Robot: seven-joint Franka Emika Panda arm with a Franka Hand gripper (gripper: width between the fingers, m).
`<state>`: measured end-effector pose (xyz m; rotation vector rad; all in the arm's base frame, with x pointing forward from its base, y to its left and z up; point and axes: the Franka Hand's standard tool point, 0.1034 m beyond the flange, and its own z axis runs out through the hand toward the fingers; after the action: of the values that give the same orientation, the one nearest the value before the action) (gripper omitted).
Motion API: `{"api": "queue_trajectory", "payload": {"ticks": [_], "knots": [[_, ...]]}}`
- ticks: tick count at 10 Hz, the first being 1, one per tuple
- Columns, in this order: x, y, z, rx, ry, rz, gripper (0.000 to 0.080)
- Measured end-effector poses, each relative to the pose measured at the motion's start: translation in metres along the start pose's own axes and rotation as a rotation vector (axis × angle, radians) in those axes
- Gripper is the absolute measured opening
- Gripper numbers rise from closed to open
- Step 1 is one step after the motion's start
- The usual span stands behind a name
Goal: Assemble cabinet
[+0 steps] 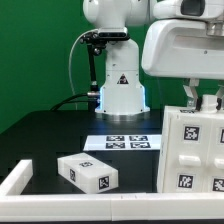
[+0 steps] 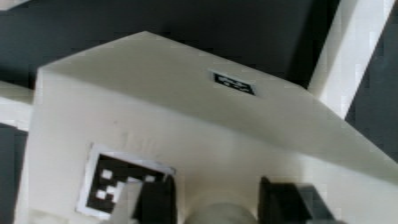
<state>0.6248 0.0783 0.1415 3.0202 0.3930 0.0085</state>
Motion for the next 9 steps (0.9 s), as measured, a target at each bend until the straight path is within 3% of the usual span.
{"api": "queue_trajectory", "payload": {"ticks": [4,5,6,7,8,9], "knots": [[-0.0030,0.0057,0.0033,-0.003,0.016,-0.021,0.0217],[-0.0033,0.0063,0.0037,-0.004,0.015,-0.020,0.0250],[-0.0034,0.0067,0.0041,-0.004,0.015,-0.019,0.0385],[-0.0035,0.0068,0.0042,-0.005,0.015,-0.019,0.0385],[-0.0034,0.0072,0.0041,-0.005,0.015,-0.018,0.0586],[-0.0032,0.0076,0.0031,-0.005,0.016,-0.015,0.0715]]}}
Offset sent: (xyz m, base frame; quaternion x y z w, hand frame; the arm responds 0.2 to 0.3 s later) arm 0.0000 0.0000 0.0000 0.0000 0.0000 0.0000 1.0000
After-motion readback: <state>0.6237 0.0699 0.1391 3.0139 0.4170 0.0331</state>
